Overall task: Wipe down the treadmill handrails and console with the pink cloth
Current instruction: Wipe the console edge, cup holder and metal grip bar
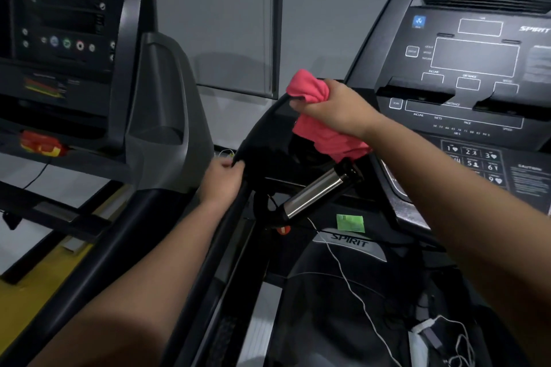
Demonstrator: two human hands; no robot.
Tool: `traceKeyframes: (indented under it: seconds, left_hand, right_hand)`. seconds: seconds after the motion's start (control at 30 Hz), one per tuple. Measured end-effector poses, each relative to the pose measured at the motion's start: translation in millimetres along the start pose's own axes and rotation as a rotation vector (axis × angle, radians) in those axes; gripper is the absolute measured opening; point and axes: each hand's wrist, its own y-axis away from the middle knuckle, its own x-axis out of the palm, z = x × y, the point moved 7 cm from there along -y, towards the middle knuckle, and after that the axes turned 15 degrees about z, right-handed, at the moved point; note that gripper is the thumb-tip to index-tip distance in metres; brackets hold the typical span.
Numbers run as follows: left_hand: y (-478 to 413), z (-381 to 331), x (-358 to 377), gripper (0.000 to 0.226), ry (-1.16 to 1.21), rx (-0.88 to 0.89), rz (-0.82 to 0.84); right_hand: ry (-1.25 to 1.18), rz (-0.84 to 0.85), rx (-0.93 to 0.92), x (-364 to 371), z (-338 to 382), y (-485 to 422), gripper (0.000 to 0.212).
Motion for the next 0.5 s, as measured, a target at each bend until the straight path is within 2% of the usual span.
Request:
traceKeyframes:
  seconds: [0.13, 0.3, 0.33, 0.4, 0.47, 0.5]
  left_hand:
    - [5, -80, 31, 0.021, 0.162, 0.266, 0.112]
    - [16, -140, 59, 0.047, 0.362, 0.37, 0.3]
    - [19, -149, 62, 0.049, 0.395, 0.381, 0.332]
    - [18, -161, 64, 0.035, 0.416, 0.4, 0.343]
    - [17, -169, 59, 0.017, 0.402, 0.411, 0.279]
    - [17, -170, 56, 0.013, 0.414, 0.416, 0.249]
  right_hand:
    - [-0.367, 0.067, -0.05, 8, -1, -4, 0.055]
    - [-0.705, 0.186, 0.012, 13, 5, -8, 0.093]
    - [-0.765, 0.23, 0.01, 13, 6, -9, 0.091]
    - [-0.871, 0.295, -0.014, 11, 10, -7, 0.062]
    - [-0.935, 0.32, -0.007, 10, 5, -8, 0.037]
    - [-0.927, 0.328, -0.02, 10, 3, -8, 0.032]
